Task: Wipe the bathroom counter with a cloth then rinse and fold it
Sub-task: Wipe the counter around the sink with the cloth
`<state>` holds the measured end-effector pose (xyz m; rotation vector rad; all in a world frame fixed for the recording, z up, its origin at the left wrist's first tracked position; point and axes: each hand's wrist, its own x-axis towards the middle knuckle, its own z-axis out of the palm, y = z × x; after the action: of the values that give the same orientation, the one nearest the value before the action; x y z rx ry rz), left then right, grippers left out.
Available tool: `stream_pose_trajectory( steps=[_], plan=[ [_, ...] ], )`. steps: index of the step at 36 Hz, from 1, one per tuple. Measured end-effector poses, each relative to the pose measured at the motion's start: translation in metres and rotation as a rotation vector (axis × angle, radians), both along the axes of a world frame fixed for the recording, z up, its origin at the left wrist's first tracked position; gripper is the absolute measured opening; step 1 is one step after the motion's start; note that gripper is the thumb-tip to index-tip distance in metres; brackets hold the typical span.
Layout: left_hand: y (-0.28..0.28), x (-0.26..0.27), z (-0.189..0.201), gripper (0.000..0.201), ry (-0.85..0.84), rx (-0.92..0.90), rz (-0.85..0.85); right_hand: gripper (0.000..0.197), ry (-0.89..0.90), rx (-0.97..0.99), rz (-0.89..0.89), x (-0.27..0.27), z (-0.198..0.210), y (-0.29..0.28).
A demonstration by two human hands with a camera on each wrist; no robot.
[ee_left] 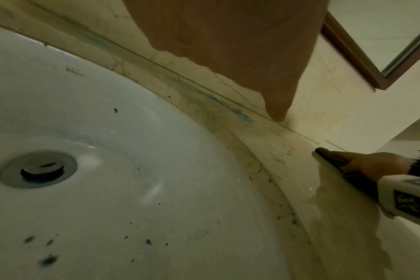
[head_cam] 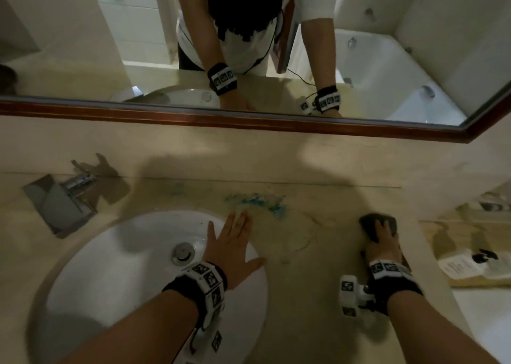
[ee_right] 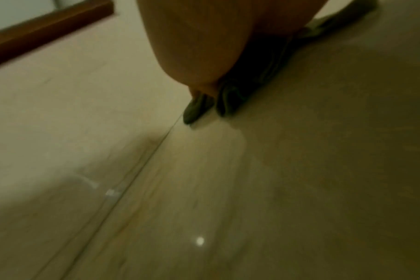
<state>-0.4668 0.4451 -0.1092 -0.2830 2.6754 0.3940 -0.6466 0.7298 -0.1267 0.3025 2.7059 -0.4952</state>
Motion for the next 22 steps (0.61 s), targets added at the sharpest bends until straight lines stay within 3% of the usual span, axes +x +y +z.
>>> stream_pose_trajectory(
  steps=[4,14,22],
  plan=[
    [-0.008,0.008,0.0,0.098,0.004,-0.027,0.012,0.064,-0.029,0.045,0.078,0.017,-0.003,-0.031],
    [-0.021,0.018,0.019,0.088,0.043,-0.022,0.021,0.089,-0.203,0.107,0.274,0.066,-0.003,-0.087],
    [-0.027,0.021,0.037,0.086,0.081,-0.046,0.008,0.066,-0.116,0.031,0.461,0.138,-0.009,-0.144]
  ],
)
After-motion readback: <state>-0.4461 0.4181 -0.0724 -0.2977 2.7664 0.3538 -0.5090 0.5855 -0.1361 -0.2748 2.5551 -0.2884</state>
